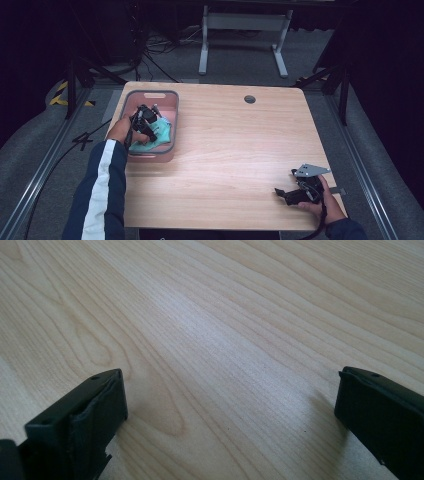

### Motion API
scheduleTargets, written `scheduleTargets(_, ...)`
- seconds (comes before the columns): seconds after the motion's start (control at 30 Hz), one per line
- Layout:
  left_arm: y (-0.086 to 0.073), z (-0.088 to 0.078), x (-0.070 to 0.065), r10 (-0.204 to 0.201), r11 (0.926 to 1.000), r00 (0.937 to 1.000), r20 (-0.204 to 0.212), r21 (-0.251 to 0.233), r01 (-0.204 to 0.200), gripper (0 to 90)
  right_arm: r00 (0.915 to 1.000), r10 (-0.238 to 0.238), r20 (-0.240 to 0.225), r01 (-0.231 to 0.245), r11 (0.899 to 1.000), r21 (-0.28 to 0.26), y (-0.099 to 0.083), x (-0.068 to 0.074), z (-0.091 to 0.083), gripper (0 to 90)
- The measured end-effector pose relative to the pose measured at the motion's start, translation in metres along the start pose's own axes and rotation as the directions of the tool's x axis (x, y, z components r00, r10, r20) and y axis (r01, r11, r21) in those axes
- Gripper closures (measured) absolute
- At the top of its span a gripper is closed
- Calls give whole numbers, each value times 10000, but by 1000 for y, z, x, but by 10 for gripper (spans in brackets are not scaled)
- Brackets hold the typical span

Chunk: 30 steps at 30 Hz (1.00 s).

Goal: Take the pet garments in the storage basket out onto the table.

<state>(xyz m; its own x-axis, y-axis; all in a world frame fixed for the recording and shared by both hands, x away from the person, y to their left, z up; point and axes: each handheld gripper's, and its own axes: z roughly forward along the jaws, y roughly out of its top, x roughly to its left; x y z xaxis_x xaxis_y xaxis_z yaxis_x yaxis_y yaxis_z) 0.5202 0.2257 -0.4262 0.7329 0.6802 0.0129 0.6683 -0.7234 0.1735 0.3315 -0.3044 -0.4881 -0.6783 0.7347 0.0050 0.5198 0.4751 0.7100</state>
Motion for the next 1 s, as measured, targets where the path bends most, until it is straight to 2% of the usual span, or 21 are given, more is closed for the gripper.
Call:
scheduleTargets(0.13,1,-1,-2,75,10000,9996,-275,13,-75,745,10000,-16,0,16,10000,-8,0,0,0,6)
scheduleTargets(0.4,0,-5,-6,214,9997,9983,-540,-63,-217,778,10000,-14,0,14,10000,-8,0,0,0,6)
scheduleTargets(0.6,-4,-14,-10,219,9979,9983,-537,-603,-251,788,10000,-20,3,20,10000,-7,0,0,0,6)
scheduleTargets(0.67,-7,-21,-12,217,9943,9983,-547,-1027,-273,788,10000,-19,1,19,10000,-8,0,0,0,6)
scheduleTargets(0.73,-8,-23,-12,198,9930,9982,-559,-1152,-262,788,10000,-15,0,15,10000,-7,0,0,0,6)
scheduleTargets(0.8,-10,-28,-14,127,9887,9967,-805,-1477,-246,788,10000,-15,1,15,10000,-8,0,0,0,6)
scheduleTargets(0.87,-12,-33,-17,225,9838,9971,-721,-1758,-349,790,10000,-15,0,15,10000,-8,0,0,0,6)
scheduleTargets(1.0,-16,-43,-22,229,9757,9952,-955,-2148,-430,791,10000,-17,0,17,10000,-7,0,0,0,5)
